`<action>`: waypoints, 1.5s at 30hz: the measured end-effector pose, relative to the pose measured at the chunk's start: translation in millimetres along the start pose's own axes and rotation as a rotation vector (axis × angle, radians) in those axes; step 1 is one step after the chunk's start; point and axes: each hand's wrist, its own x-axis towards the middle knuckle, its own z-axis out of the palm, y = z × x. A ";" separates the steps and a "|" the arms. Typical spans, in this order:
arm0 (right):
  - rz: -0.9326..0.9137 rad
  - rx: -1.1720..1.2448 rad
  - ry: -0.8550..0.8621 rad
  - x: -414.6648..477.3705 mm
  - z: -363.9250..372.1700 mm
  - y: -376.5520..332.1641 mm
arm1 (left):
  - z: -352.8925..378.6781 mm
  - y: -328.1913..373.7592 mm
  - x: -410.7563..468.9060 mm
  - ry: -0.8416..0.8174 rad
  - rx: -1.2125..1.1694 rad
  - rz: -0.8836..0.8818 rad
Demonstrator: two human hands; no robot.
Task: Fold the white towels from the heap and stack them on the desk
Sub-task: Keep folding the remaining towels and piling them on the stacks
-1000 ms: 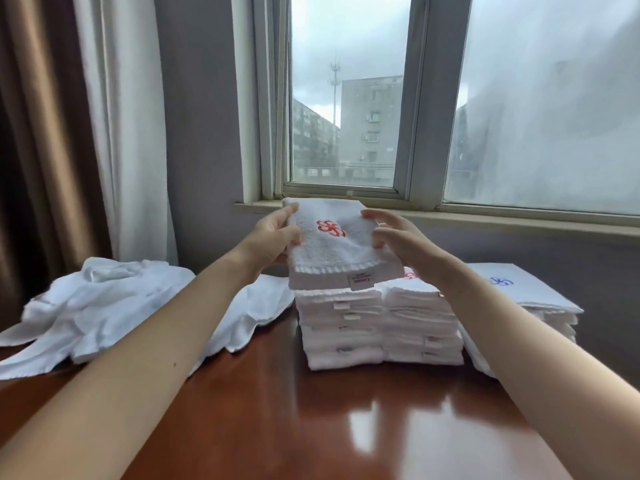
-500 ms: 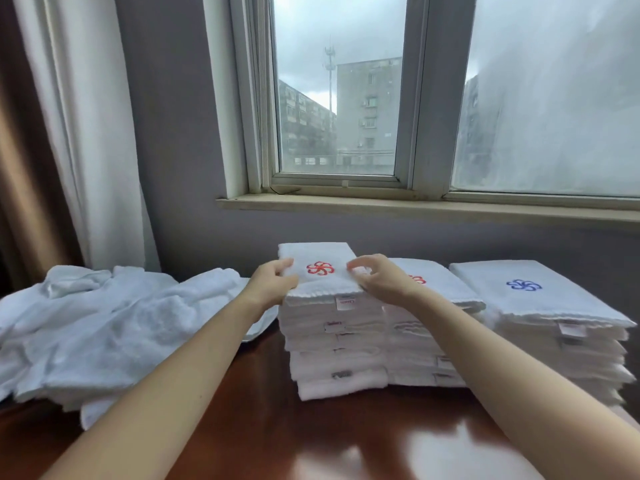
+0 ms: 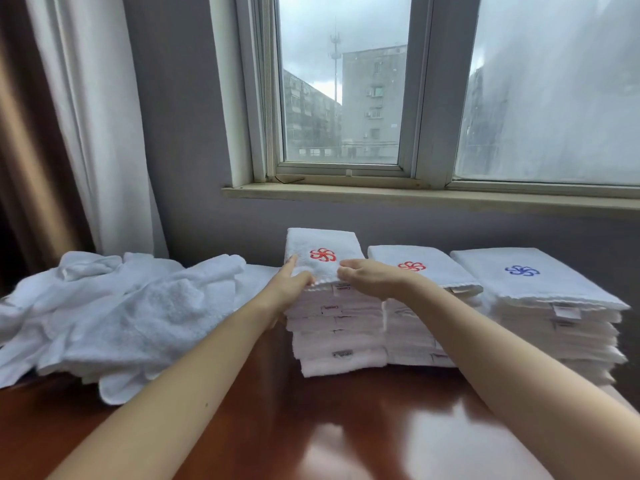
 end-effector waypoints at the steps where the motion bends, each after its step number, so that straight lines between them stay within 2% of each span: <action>1: 0.025 -0.003 -0.003 2.3 1.1 -0.2 | 0.3 -0.1 1.2 0.006 0.001 0.012; 4: 0.080 0.016 0.021 6.9 4.9 1.0 | 0.3 -0.5 8.1 0.012 0.014 0.039; 15: 0.140 -0.038 0.083 25.2 17.6 -14.9 | -19.5 2.6 35.6 -0.056 -0.047 -0.040; 24: 0.095 0.004 0.076 25.0 14.3 -9.8 | -14.7 -0.9 34.0 0.006 -0.066 0.050; 30: 0.075 -0.071 0.226 8.9 20.0 -9.5 | -11.5 0.9 10.6 0.082 0.031 0.169; 34: 0.090 -0.287 0.332 -4.6 17.0 -20.2 | -19.8 3.2 -12.4 0.068 0.145 0.229; 36: 0.037 -0.346 0.445 -9.5 19.9 -31.6 | -30.6 1.0 -26.9 0.037 0.189 0.262; 39: -0.185 -0.308 0.525 -13.4 36.9 -56.5 | -56.9 -12.3 -47.7 0.044 0.245 0.278; 42: -0.395 -0.301 0.459 -10.8 65.8 -85.9 | -94.0 -38.4 -64.7 0.114 0.300 0.233; 45: -0.495 -0.333 0.345 -3.1 101.2 -112.9 | -134.9 -73.6 -80.0 0.194 0.385 0.181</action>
